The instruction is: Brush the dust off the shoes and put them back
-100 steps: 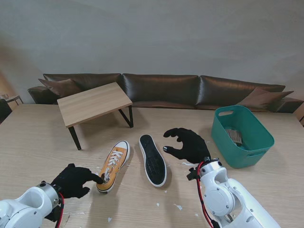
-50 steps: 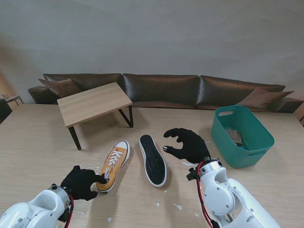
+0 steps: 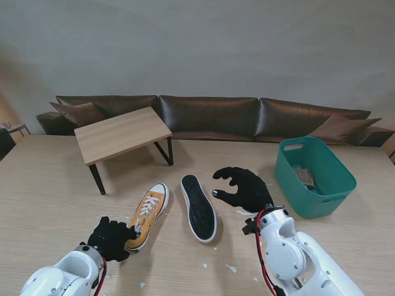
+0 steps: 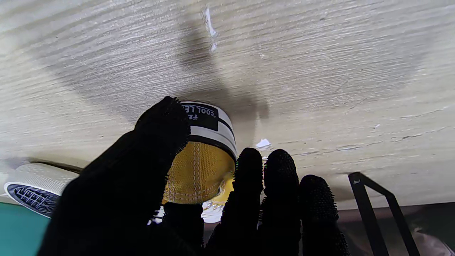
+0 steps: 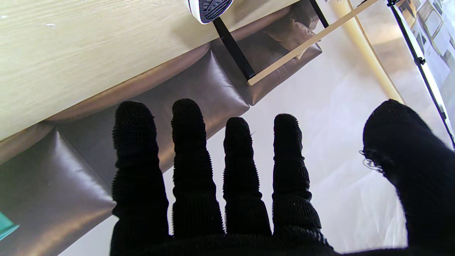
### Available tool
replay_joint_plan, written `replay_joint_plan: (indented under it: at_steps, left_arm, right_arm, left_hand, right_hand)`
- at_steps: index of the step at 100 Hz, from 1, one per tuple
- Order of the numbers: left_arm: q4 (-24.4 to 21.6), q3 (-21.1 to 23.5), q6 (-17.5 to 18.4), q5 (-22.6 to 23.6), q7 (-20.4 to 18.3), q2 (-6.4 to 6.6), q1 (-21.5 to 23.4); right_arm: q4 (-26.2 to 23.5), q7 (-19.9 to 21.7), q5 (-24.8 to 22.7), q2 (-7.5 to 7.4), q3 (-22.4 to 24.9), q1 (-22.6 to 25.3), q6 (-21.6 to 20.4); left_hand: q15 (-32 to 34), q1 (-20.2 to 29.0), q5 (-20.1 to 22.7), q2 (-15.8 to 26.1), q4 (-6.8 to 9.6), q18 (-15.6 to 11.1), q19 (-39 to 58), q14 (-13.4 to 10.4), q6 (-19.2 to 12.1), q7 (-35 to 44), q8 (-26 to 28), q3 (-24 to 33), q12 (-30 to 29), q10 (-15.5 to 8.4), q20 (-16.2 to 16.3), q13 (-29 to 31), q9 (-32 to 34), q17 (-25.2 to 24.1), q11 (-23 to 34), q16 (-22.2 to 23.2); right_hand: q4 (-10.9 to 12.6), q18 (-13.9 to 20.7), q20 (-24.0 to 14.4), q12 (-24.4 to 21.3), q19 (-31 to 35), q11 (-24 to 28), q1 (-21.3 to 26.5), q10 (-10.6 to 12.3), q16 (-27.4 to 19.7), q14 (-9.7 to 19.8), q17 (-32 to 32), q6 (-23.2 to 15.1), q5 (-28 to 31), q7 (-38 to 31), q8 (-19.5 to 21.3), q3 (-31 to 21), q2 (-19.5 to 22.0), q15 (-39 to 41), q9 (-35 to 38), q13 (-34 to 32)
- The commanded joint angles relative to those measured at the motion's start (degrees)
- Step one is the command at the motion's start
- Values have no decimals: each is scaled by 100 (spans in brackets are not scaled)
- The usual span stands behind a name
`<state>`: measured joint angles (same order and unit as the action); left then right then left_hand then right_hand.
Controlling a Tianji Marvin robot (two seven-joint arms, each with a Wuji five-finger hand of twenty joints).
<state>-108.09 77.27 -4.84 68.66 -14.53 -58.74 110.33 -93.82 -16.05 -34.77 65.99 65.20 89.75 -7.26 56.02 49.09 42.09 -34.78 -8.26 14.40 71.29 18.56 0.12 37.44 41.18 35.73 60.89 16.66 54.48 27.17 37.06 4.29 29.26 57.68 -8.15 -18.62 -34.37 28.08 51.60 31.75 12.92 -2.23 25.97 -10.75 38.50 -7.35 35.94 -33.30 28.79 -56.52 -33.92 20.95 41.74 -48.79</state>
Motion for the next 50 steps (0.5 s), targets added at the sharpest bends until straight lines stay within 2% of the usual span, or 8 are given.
replay_joint_plan:
  at_steps: [1,10,17,22,29,42,50]
  left_arm:
    - [130,-75,-53,-56,-100,-36,14]
    - [237,-170,-121,-27,17,-38,-39]
    - [320,-244,-180,-53,120,-43,-81]
    - [372,-284,-200,-52,184,-44,-106]
    - [435,-325,-218,-4,275,-45,-133]
    - [538,-381,-216,49,390,-43,-185]
    - [625,-395,-142,114,557,-42,-215]
  right_arm:
    - [-16,97,6,22,-13,26,17]
    - [-29,126,30,20,-8,35,33]
    - [-37,138,33,18,-5,41,39]
    - [-35,141,25,17,-6,39,41]
    - [-32,149,31,17,-10,36,48]
    - [-29,176,48,14,-21,34,63]
    - [-22,187,44,11,-29,31,65]
  left_hand:
    - [221,244,221,-211,-96,-107,269,-4,-46,620,121,-79,98,10,119,306,47,36,106,96]
    - [318,226,175,-251,-104,-100,322,-22,33,1243,481,-7,117,-8,158,388,106,137,174,110]
    - [453,194,109,-324,-144,-72,372,-36,162,2165,790,143,181,-27,218,503,207,257,315,104]
    - [516,183,149,-364,-148,-62,413,-46,232,2549,988,183,215,-39,240,585,284,342,391,109]
    - [639,5,226,-491,-214,-34,485,-100,417,3223,1210,491,321,-108,258,756,426,544,577,70]
    - [750,-282,460,-634,-277,0,570,-142,618,3679,1532,987,375,-200,235,978,643,755,743,29]
    - [855,-468,675,-718,-256,34,704,-238,716,3929,1753,1349,401,-338,165,1318,947,1103,902,-46]
  right_hand:
    - [161,-125,-98,-36,-131,-63,-17,-81,12,-14,-1955,46,34,64,78,-71,103,-18,73,-53]
    - [163,-127,-99,-36,-135,-59,-15,-97,11,-20,-1963,161,-15,63,77,-71,119,-17,57,-47]
    - [164,-130,-101,-35,-134,-53,-12,-102,11,-18,-1960,183,-23,52,79,-70,121,-16,55,-45]
    - [165,-125,-102,-37,-132,-50,-21,-96,12,-13,-1957,218,-47,49,78,-70,130,-12,51,-53]
    - [167,-129,-103,-38,-134,-46,-20,-113,10,-18,-1961,327,-85,41,77,-68,142,-14,39,-44]
    - [171,-123,-105,-38,-136,-32,-23,-125,9,-15,-1971,413,-143,20,74,-63,163,-13,25,-36]
    - [173,-124,-107,-36,-134,-15,-36,-123,10,-17,-1971,432,-154,-2,72,-57,185,-5,26,-42]
